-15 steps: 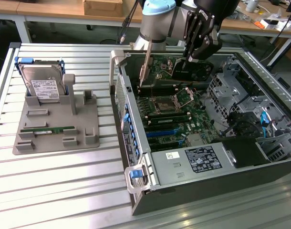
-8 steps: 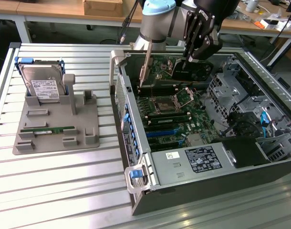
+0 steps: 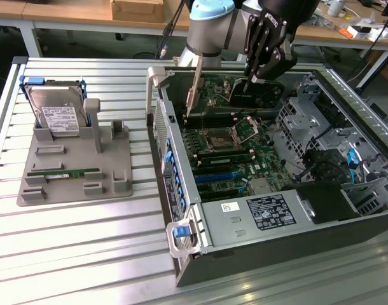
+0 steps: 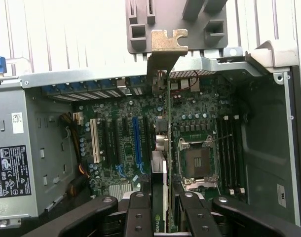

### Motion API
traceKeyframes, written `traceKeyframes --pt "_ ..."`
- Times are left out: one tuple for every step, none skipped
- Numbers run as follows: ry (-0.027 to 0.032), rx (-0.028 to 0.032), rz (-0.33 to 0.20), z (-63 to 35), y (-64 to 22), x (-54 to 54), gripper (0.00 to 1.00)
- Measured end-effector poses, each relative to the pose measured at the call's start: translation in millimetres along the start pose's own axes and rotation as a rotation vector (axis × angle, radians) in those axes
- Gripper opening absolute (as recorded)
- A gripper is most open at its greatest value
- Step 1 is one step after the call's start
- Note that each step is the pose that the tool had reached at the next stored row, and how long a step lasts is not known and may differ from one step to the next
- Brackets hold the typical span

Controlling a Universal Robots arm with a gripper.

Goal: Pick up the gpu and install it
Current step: 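Insert the gpu into the slot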

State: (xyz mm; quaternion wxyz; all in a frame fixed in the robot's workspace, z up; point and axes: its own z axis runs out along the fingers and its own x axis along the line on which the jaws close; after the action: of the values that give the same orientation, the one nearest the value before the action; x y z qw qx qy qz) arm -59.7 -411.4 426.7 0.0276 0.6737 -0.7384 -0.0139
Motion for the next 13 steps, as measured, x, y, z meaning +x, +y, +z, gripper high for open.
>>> traceKeyframes --pt "0.0001 0.0 -0.002 0.0 0.0 0.0 0.26" --pt "0.0003 0.0001 -0.005 0.1 0.0 0.0 0.26" --pt "0.0005 0.0002 -0.008 0.1 0.0 0.0 0.26" --pt "0.0009 0.0004 -0.017 0.2 -0.1 0.0 0.26" --pt "0.0015 0.0006 -0.026 0.3 -0.2 0.0 0.26" --pt "0.0021 0.0008 -0.037 0.4 -0.3 0.0 0.26" --pt "0.0027 0.001 -0.047 0.4 -0.3 0.0 0.26" --pt "0.0032 0.0012 -0.055 0.5 -0.3 0.0 0.26" --pt "0.0038 0.0014 -0.065 0.6 -0.3 0.0 0.26" --pt "0.0041 0.0016 -0.07 0.6 -0.3 0.0 0.26" --pt "0.0045 0.0017 -0.077 0.6 -0.3 0.0 0.26" --pt "0.0048 0.0018 -0.082 0.7 -0.4 -0.1 0.26" --pt "0.0052 0.002 -0.089 0.8 -0.5 -0.1 0.26"
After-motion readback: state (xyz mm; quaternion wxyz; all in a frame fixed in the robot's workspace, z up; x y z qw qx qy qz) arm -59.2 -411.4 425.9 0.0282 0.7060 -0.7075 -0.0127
